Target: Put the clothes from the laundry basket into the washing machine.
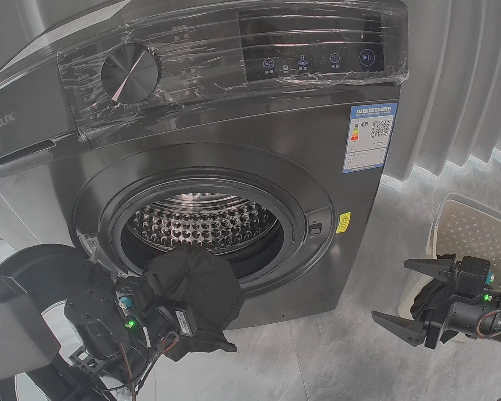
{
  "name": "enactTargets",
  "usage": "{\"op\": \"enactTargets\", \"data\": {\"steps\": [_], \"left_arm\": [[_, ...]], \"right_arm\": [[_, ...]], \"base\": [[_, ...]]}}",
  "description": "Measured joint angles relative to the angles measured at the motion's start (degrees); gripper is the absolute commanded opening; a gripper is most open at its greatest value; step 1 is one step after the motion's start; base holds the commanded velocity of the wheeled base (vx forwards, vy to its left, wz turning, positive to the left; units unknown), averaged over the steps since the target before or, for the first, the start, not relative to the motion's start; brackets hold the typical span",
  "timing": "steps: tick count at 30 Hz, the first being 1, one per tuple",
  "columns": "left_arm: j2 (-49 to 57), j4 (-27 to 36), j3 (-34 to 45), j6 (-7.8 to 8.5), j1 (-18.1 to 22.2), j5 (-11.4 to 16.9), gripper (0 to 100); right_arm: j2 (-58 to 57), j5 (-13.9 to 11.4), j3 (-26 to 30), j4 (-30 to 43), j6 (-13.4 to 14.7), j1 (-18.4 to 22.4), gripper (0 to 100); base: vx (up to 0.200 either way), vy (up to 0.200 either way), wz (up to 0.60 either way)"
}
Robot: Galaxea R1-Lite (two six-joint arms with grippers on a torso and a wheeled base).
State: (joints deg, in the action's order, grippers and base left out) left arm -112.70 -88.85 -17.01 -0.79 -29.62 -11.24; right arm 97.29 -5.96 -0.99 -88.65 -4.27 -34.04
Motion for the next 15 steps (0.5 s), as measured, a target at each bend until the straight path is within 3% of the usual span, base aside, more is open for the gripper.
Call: {"op": "enactTargets", "data": {"steps": [6, 15], "left_arm": [[-0.3, 0.0, 0.0, 0.01, 0.0, 0.0, 0], [-0.6, -0.1, 0.1, -0.43, -0.9, -0.1, 0]], "right_arm": [[0.0, 0.0, 0.0, 0.0, 0.0, -0.1, 100], [0.0, 0.0, 0.0, 0.0, -0.1, -0.9, 100]], "base": [[0.200, 0.000, 0.00], [0.000, 0.000, 0.00]]}}
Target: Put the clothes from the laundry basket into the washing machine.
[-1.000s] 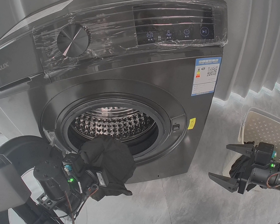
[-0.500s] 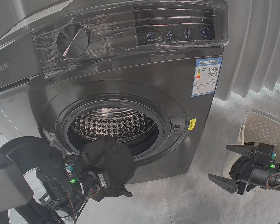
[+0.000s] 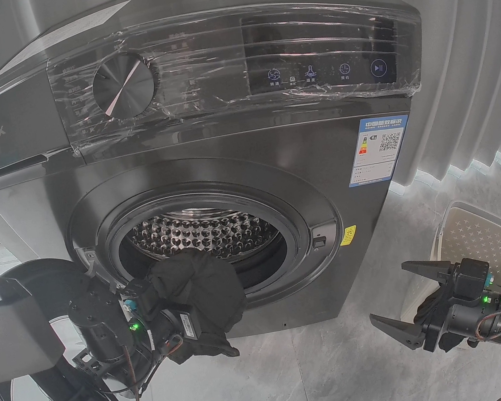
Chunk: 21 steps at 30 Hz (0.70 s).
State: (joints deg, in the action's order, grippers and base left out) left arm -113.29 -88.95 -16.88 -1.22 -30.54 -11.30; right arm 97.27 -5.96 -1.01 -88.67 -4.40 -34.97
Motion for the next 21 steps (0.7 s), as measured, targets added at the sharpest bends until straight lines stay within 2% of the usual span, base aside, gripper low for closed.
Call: {"op": "enactTargets", "data": {"steps": [8, 11, 15, 17, 21], "left_arm": [[-1.7, 0.0, -1.6, -1.05, -1.1, -1.8, 0], [-3.1, 0.1, -2.7, -1.60, -1.0, -1.2, 0], [-4.9, 0.2, -4.1, -3.75, -1.1, 0.7, 0], [-5.7, 0.4, -5.5, -4.55, -1.1, 0.8, 0], [-7.7, 0.4, -11.0, -7.56, -1.1, 0.4, 0]], "right_arm": [[0.0, 0.0, 0.0, 0.0, -1.2, -0.5, 100], [0.0, 0.0, 0.0, 0.0, -1.2, -0.6, 100], [0.0, 0.0, 0.0, 0.0, -1.2, -0.9, 100], [0.0, 0.0, 0.0, 0.0, -1.3, -1.0, 100], [0.0, 0.0, 0.0, 0.0, -1.3, -1.2, 100]], "base": [[0.000, 0.000, 0.00], [0.000, 0.000, 0.00], [0.000, 0.000, 0.00], [0.000, 0.000, 0.00], [0.000, 0.000, 0.00]]}}
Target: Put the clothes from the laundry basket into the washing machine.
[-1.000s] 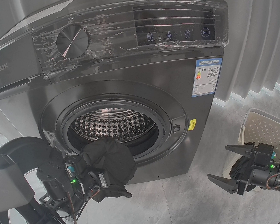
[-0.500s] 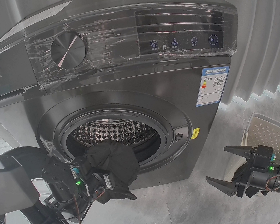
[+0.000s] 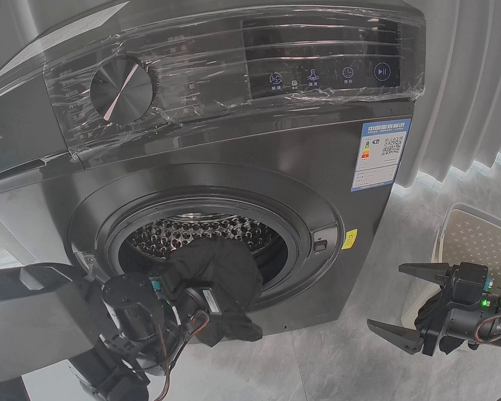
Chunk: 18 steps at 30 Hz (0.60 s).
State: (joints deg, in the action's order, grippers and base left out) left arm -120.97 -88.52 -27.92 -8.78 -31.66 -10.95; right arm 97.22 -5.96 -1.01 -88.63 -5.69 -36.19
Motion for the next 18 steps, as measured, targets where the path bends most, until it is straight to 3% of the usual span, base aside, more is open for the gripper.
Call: {"op": "enactTargets", "data": {"steps": [7, 18], "left_arm": [[-5.0, 0.2, -11.8, -2.41, 0.1, -2.2, 0], [-14.1, 4.6, -29.4, -2.93, 2.6, -2.9, 0]], "right_arm": [[0.0, 0.0, 0.0, 0.0, -0.1, -0.5, 100], [0.0, 0.0, 0.0, 0.1, -0.2, -0.8, 100]], "base": [[0.000, 0.000, 0.00], [0.000, 0.000, 0.00]]}}
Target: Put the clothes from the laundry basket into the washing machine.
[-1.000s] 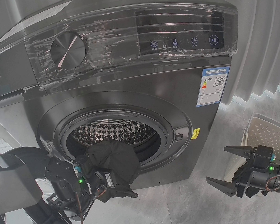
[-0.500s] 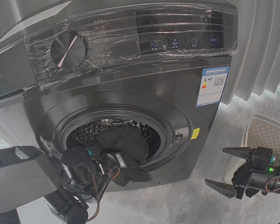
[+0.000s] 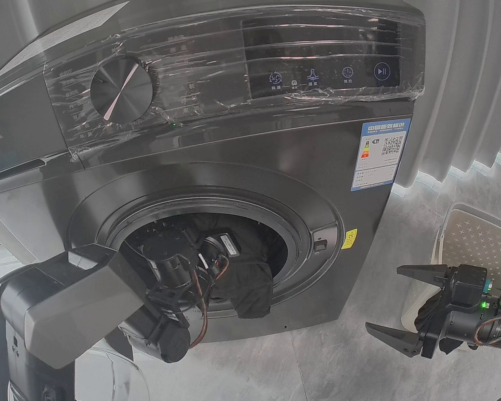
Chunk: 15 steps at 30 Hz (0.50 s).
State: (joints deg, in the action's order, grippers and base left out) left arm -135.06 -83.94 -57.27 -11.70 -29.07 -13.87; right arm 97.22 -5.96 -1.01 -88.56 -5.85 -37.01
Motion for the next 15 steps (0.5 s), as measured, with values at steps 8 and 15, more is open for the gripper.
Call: {"op": "enactTargets", "data": {"steps": [8, 15], "left_arm": [[-4.9, 5.8, -13.8, -0.22, 3.2, 0.0, 0], [-7.9, 8.8, -21.1, -0.04, 6.3, -0.2, 0]], "right_arm": [[0.0, 0.0, 0.0, 0.0, 0.0, 0.0, 100], [0.1, 0.0, 0.0, 0.0, 0.0, 0.0, 100]], "base": [[0.000, 0.000, 0.00], [0.000, 0.000, 0.00]]}}
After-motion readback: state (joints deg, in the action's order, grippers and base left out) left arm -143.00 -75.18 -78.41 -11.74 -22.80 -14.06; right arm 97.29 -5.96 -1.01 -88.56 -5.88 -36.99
